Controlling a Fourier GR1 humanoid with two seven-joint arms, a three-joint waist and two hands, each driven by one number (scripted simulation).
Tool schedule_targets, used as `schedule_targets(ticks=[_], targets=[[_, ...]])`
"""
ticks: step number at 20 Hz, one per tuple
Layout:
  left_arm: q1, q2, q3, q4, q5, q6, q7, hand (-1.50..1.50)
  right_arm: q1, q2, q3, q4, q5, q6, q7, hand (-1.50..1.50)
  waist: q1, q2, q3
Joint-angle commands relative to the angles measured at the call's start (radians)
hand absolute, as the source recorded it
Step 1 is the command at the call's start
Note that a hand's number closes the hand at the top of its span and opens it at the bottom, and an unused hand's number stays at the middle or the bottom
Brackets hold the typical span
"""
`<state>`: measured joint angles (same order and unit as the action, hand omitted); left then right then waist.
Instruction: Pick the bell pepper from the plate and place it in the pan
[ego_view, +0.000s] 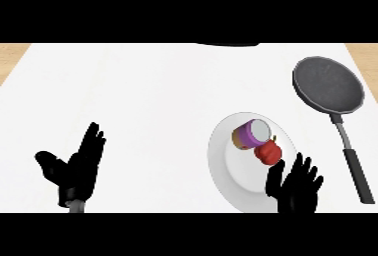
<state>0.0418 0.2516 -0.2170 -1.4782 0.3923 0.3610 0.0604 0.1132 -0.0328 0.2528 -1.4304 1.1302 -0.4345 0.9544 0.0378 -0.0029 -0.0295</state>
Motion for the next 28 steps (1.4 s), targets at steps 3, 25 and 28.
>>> schedule_targets(ticks=[3, 25, 28], targets=[[0.007, -0.017, 0.010, 0.036, 0.007, 0.007, 0.007, 0.00, -0.182, 0.032, 0.025, -0.116, 0.128, 0.390, 0.357, -1.50, -0.026, 0.001, 0.024], [0.019, -0.067, 0.044, 0.062, -0.017, -0.034, 0.005, 0.00, -0.348, 0.032, 0.030, 0.133, 0.172, 0.348, 0.239, 1.50, -0.032, 0.004, 0.030], [0.036, -0.074, 0.023, 0.003, -0.056, 0.014, 0.033, 0.00, -0.368, 0.032, 0.040, 0.107, 0.181, 0.390, 0.271, 1.50, -0.031, 0.003, 0.030]])
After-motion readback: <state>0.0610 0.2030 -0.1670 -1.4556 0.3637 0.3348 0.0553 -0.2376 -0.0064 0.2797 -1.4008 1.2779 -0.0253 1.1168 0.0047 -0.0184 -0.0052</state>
